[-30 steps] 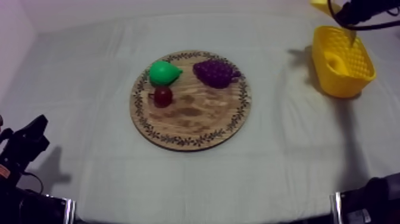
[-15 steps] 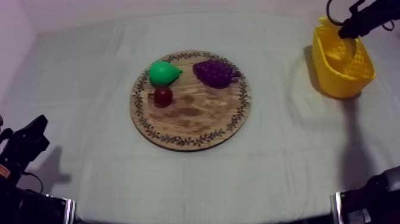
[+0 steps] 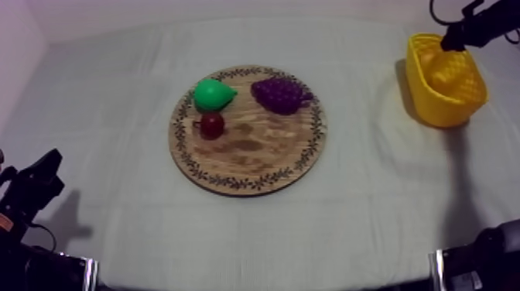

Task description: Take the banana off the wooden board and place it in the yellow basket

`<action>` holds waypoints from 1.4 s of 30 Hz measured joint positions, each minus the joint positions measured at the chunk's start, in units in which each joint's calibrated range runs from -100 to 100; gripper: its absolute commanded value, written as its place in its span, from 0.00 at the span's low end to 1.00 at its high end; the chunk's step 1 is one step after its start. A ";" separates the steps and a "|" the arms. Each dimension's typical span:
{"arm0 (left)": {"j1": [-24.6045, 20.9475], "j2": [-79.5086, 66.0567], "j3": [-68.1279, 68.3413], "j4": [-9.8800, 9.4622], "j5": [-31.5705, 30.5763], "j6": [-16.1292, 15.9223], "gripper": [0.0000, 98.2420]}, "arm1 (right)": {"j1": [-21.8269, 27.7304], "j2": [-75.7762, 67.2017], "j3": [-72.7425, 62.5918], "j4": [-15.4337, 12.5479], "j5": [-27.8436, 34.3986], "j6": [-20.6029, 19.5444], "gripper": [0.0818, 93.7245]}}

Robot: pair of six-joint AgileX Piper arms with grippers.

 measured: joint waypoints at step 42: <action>0.00 0.00 0.00 0.00 0.00 0.00 0.00 | -13.20 -89.59 60.04 8.62 -7.24 -20.93 0.01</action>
